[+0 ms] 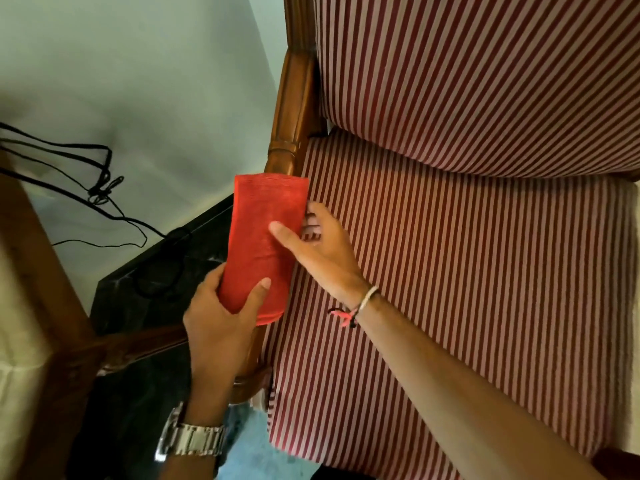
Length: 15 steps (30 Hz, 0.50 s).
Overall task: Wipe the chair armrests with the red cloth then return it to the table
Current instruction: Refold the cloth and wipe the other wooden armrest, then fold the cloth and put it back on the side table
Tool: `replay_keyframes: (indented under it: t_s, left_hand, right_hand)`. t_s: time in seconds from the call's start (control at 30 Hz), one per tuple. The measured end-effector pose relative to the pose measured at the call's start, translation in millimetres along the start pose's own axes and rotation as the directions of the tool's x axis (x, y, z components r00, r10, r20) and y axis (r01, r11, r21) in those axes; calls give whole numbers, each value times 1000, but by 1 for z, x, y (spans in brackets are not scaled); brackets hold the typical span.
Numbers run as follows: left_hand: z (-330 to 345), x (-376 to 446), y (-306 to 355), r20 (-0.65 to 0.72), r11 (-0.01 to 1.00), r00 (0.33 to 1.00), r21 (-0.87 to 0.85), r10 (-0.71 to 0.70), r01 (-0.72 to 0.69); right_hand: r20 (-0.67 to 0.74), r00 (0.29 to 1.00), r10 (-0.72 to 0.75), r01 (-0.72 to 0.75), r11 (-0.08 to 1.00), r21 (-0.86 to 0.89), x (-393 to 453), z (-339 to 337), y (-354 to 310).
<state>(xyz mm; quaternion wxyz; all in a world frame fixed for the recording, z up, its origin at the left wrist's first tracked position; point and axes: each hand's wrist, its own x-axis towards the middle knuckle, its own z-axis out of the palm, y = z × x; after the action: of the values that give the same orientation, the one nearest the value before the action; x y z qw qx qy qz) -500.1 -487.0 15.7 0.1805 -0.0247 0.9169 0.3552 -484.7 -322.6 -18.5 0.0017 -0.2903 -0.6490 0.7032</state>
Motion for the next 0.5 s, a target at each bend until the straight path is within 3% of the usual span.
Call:
replay_keyframes:
  t_s: [0.23, 0.5]
  left_hand:
    - [18, -27, 28, -219, 997, 974, -17, 64, -69]
    - [84, -95, 77, 6, 972, 996, -221, 87, -84]
  right_hand:
    - [-74, 996, -54, 57, 997, 42, -4, -10, -15]
    - [-216, 973, -87, 108, 990, 91, -50, -127, -18]
